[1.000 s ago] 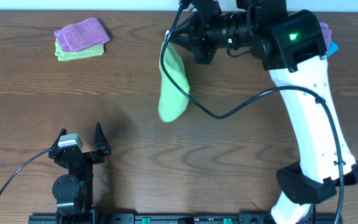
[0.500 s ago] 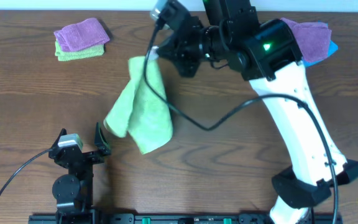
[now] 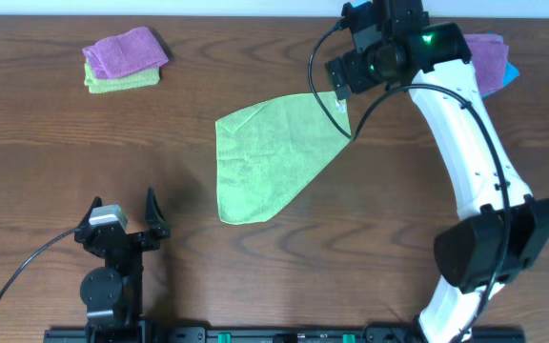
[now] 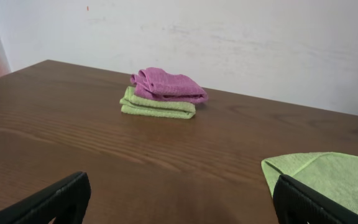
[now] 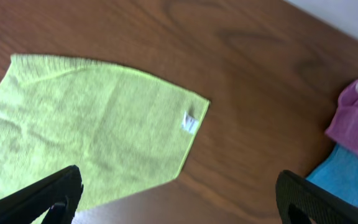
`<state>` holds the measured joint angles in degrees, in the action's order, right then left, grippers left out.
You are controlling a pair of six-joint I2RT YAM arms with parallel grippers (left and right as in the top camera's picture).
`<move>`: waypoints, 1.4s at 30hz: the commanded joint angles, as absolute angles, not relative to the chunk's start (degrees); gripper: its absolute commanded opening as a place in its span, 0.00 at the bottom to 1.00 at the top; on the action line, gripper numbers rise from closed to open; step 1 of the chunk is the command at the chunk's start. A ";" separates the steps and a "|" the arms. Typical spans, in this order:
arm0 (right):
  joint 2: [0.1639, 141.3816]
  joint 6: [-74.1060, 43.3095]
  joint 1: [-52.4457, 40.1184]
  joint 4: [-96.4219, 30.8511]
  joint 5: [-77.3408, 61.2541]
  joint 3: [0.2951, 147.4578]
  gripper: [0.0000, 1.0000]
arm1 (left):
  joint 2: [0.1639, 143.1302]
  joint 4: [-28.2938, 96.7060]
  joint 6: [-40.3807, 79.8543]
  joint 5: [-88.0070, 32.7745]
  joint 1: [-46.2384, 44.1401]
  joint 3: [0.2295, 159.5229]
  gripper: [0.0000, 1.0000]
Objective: Fold the cloth
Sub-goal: 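Swing the hanging green cloth left and lay it flat, releasing, then move the left gripper to the green cloth's upper left corner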
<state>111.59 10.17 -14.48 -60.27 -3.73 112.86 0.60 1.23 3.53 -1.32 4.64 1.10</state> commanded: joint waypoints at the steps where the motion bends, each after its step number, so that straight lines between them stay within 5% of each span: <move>1: 110.96 8.86 -14.74 -61.91 -2.79 113.36 0.99 | 0.25 4.32 2.74 -1.06 4.49 0.27 0.95; 18: 88.23 8.80 -15.75 -71.55 -2.79 111.66 0.99 | 0.25 4.32 2.74 -1.06 4.49 0.27 0.95; 31: 52.97 2.85 -15.84 -77.32 -12.38 78.02 0.99 | 0.25 4.32 3.49 -1.63 4.47 0.27 0.95; 37: 41.50 -0.43 -15.84 -84.42 -16.95 74.19 0.99 | 0.25 2.68 31.92 -17.67 4.47 0.32 0.95; 42: 34.83 -1.06 -15.84 -86.98 -26.41 74.19 0.99 | 0.25 2.37 38.09 -30.52 4.47 0.32 0.95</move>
<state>36.95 0.80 -15.70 -86.76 -19.09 74.50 0.58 -0.08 30.09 -17.08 4.64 1.17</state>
